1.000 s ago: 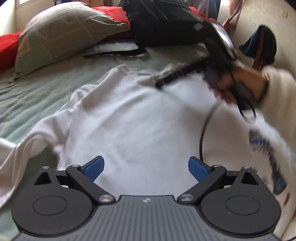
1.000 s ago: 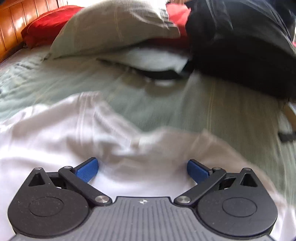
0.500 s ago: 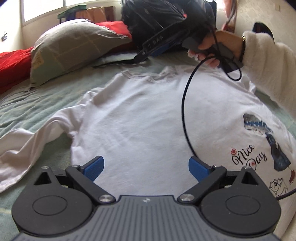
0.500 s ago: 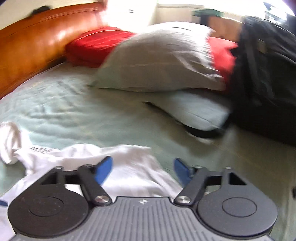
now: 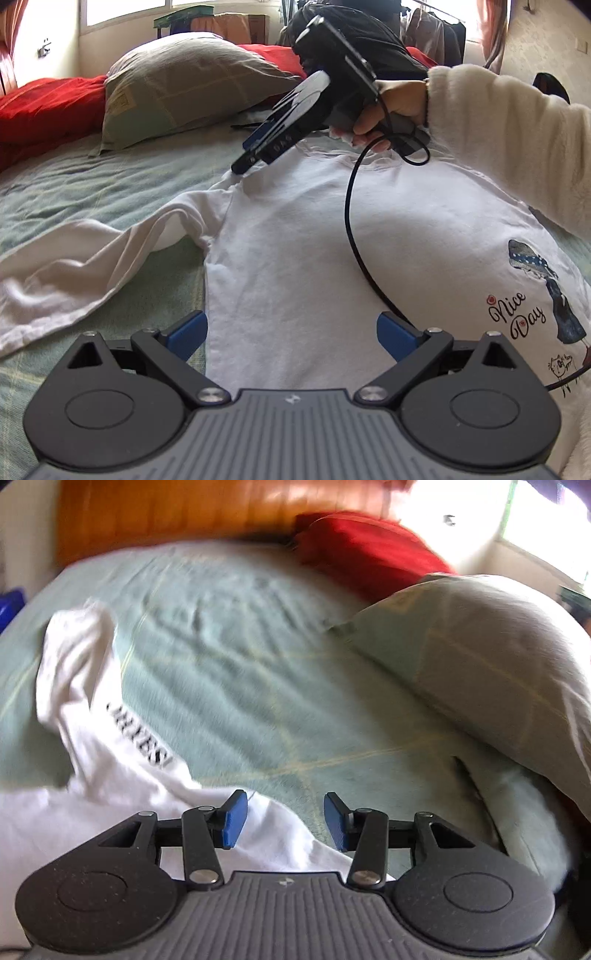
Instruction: Fold clothes
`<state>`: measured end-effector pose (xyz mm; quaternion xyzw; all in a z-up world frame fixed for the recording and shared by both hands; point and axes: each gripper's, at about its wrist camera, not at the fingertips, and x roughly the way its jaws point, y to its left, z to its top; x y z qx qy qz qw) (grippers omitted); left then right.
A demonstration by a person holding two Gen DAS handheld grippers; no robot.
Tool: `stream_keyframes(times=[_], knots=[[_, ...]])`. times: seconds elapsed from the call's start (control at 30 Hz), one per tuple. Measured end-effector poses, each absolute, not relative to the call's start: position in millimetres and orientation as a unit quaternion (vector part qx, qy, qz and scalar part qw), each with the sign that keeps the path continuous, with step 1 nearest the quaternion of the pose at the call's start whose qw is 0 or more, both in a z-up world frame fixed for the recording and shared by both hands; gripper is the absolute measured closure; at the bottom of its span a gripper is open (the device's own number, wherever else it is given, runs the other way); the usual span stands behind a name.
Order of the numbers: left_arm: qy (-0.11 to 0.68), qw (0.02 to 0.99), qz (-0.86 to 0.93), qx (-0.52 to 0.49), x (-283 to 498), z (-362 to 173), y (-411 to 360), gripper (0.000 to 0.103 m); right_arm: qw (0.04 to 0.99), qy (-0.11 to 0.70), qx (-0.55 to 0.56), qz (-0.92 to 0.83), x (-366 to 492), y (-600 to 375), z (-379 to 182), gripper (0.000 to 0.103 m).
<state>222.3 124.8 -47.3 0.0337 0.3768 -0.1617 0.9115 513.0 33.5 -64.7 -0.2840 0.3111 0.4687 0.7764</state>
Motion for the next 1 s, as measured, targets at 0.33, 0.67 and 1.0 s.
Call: stream_keyframes(times=[0.33, 0.67, 1.0], knots=[[0.384, 0.908, -0.163, 0.025, 224, -53, 126, 0.005, 0.748, 0.344, -0.254, 0.507, 525, 31, -81, 0.097], [0.379, 0.911, -0.164, 0.019, 222, -48, 126, 0.005, 0.776, 0.336, -0.229, 0.482, 538, 57, -79, 0.097], [0.375, 0.911, -0.170, 0.018, 223, -47, 122, 0.005, 0.842, 0.317, -0.189, 0.393, 539, -38, -31, 0.063]])
